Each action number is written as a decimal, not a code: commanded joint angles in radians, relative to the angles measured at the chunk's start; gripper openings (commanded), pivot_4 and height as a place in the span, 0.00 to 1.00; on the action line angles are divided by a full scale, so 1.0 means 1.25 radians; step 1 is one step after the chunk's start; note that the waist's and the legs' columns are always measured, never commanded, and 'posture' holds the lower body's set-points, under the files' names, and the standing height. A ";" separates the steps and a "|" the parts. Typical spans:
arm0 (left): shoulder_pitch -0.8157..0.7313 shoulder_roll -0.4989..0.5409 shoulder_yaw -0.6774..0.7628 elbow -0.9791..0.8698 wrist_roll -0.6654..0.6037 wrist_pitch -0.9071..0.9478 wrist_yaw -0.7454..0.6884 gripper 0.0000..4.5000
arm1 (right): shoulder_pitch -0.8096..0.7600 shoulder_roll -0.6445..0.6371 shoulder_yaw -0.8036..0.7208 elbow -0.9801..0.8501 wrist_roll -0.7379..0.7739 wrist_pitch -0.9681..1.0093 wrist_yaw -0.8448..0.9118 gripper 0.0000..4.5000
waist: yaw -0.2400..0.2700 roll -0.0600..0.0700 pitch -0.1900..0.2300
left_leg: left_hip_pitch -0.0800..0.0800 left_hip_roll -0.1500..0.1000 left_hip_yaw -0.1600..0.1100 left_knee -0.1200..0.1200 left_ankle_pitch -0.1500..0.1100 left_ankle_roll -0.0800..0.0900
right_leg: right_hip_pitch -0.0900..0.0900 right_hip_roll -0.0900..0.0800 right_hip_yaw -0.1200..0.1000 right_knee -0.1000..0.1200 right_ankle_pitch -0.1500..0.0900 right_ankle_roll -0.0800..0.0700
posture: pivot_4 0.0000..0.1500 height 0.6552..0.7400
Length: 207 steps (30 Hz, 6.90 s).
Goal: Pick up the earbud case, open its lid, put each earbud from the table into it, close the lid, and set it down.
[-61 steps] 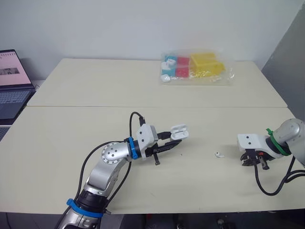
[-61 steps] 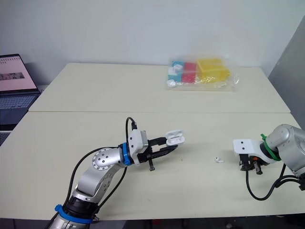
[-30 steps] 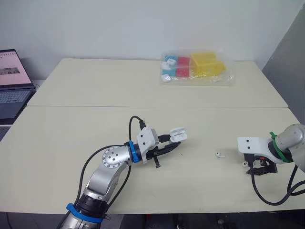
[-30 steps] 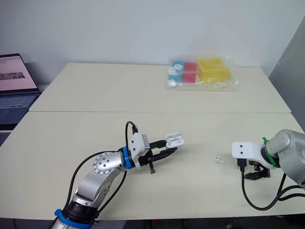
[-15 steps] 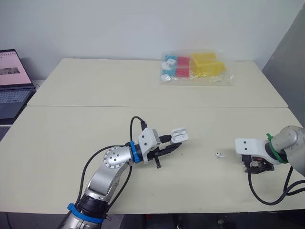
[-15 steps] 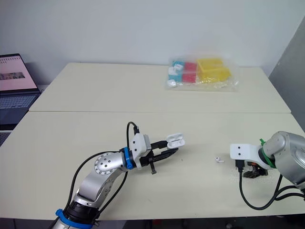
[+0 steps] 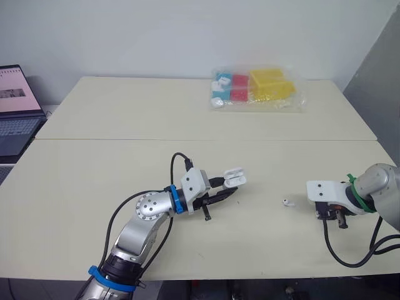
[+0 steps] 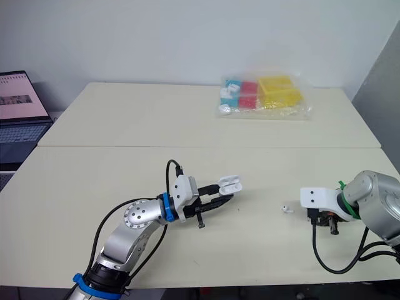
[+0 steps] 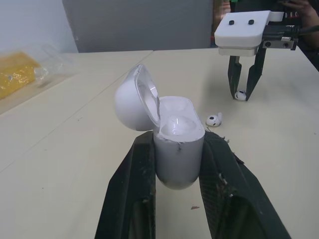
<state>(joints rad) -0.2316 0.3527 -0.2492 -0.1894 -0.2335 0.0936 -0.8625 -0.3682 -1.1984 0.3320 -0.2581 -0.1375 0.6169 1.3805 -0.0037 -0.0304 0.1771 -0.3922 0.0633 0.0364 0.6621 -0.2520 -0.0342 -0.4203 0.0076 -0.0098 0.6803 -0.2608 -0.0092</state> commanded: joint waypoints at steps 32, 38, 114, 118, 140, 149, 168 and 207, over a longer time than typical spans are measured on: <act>-0.167 -0.059 0.113 -0.033 -0.135 0.177 0.094 0.18 | -0.068 0.679 -0.307 -0.268 0.426 0.035 -0.621 0.09 | 0.000 -0.001 0.000 | -0.003 0.000 -0.002 0.000 0.000 0.000 | -0.001 0.001 -0.001 0.000 0.000 0.001 | 1.00 0.95; -0.169 -0.056 0.113 -0.034 -0.138 0.181 0.094 0.18 | -0.049 0.673 -0.280 -0.247 0.418 -0.014 -0.632 0.09 | 0.000 -0.001 0.000 | -0.003 0.000 -0.002 0.000 0.000 0.000 | -0.001 0.001 -0.001 -0.001 0.000 0.001 | 1.00 0.95; -0.111 -0.029 0.054 -0.032 -0.075 0.089 0.042 0.18 | -0.001 0.049 -0.087 -0.103 0.371 0.180 -0.319 0.77 | -0.001 -0.001 0.000 | -0.004 0.000 -0.001 -0.001 0.000 0.000 | -0.002 0.000 -0.001 -0.003 0.000 0.001 | 1.00 0.95; -0.105 -0.028 0.053 -0.036 -0.073 0.087 0.042 0.18 | -0.034 0.073 -0.042 -0.052 0.326 0.153 -0.305 0.77 | 0.000 -0.001 0.000 | -0.004 0.000 -0.001 0.000 0.000 0.000 | -0.002 0.000 -0.001 -0.003 0.000 0.001 | 1.00 0.95; -0.096 -0.030 0.048 -0.041 -0.066 0.084 0.051 0.18 | -0.035 0.118 0.004 0.007 0.237 0.111 -0.237 0.14 | 0.001 -0.001 0.000 | -0.004 0.000 -0.001 0.000 0.000 0.000 | -0.001 0.000 -0.001 -0.003 0.000 0.001 | 1.00 0.95; -0.088 -0.027 0.048 -0.048 -0.066 0.084 0.052 0.18 | -0.016 0.071 -0.009 -0.009 0.235 0.069 -0.158 0.09 | 0.001 -0.001 0.000 | -0.004 0.000 -0.001 0.000 0.000 0.000 | -0.001 0.000 -0.001 -0.003 0.000 0.001 | 1.00 0.95; -0.064 -0.017 0.050 -0.072 -0.060 0.088 0.061 0.18 | 0.009 -0.001 -0.019 0.121 0.145 -0.145 -0.035 0.40 | 0.000 -0.001 0.000 | -0.002 0.000 -0.001 0.000 0.000 0.000 | -0.001 0.000 0.000 -0.001 0.000 0.001 | 1.00 0.95; -0.032 -0.050 0.016 -0.066 -0.014 0.053 0.097 0.18 | -0.023 -0.031 0.070 -0.104 -0.024 0.059 -0.045 0.80 | 0.001 0.000 0.001 | -0.002 0.000 -0.001 0.000 0.000 0.000 | -0.001 0.000 0.000 -0.001 0.000 0.001 | 1.00 0.95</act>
<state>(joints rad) -0.2582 0.3009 -0.2282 -0.2608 -0.2504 0.1848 -0.7479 -0.3856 -1.2330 0.4188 -0.3890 -0.1434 0.6973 1.3128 -0.0024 -0.0308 0.1778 -0.3941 0.0632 0.0350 0.6620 -0.2520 -0.0342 -0.4211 0.0072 -0.0099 0.6788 -0.2607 -0.0084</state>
